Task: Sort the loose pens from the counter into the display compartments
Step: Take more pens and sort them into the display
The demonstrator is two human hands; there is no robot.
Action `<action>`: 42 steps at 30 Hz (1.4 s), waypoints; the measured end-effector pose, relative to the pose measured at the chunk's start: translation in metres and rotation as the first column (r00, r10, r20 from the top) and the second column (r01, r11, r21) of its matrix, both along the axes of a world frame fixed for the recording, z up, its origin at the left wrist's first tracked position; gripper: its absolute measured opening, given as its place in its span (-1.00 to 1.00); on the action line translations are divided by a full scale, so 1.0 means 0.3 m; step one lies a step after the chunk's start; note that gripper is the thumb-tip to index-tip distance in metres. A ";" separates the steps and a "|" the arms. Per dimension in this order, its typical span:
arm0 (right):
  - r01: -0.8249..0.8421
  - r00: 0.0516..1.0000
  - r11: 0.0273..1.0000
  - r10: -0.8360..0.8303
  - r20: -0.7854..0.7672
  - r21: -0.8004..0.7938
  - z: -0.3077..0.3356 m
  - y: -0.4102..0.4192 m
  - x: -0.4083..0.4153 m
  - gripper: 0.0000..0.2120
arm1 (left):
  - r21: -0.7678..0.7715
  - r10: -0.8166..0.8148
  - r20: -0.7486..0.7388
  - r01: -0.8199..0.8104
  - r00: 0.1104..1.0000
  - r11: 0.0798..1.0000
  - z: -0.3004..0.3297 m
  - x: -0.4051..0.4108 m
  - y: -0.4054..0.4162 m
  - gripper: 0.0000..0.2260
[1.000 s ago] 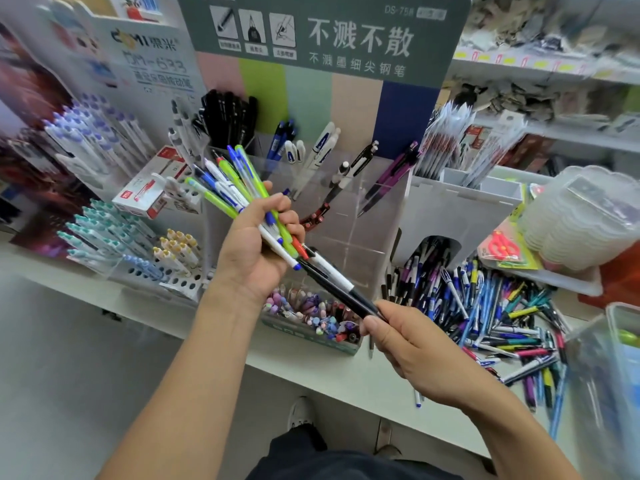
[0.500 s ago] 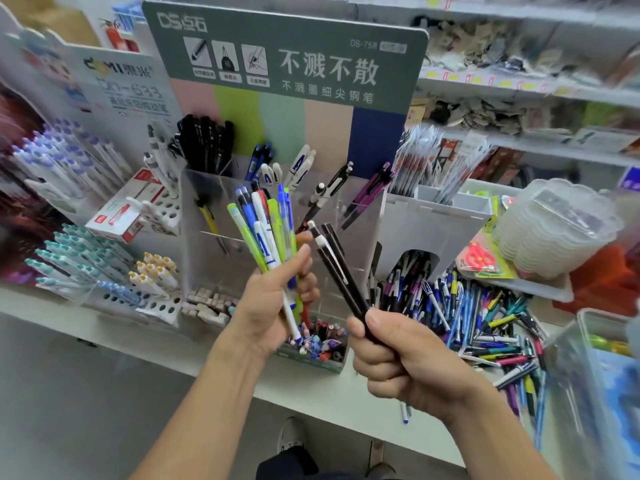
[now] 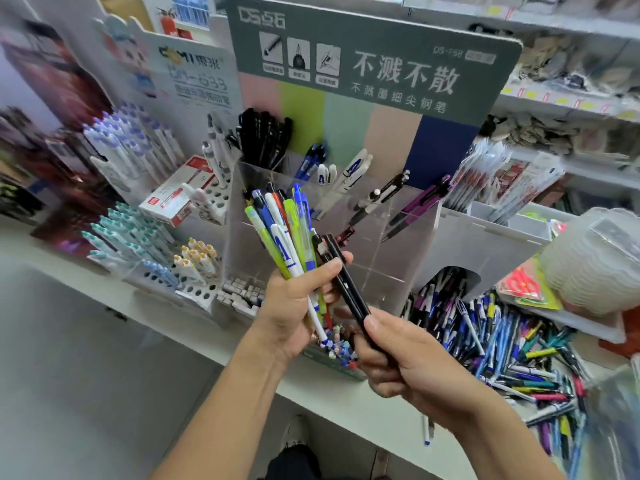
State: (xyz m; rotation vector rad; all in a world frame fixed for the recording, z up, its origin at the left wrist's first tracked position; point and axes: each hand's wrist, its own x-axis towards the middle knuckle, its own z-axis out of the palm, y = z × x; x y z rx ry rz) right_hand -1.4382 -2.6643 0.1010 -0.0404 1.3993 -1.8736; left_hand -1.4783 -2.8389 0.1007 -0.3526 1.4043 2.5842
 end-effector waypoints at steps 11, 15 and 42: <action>0.285 0.631 0.506 0.540 -0.557 0.814 0.155 -0.141 -0.109 -0.75 | -0.186 0.233 -0.102 -0.248 0.967 0.951 0.036 -0.003 -0.015 -0.92; 0.324 0.705 0.741 0.225 -0.673 0.588 0.155 -0.169 -0.166 -0.74 | -0.085 0.305 -0.067 -0.310 0.950 0.947 0.059 -0.042 -0.069 -0.84; 0.647 0.402 0.655 0.144 -0.905 0.391 0.362 -0.572 -0.802 -0.90 | -0.178 0.268 -0.012 -0.266 0.963 0.947 -0.010 -0.097 -0.349 -0.77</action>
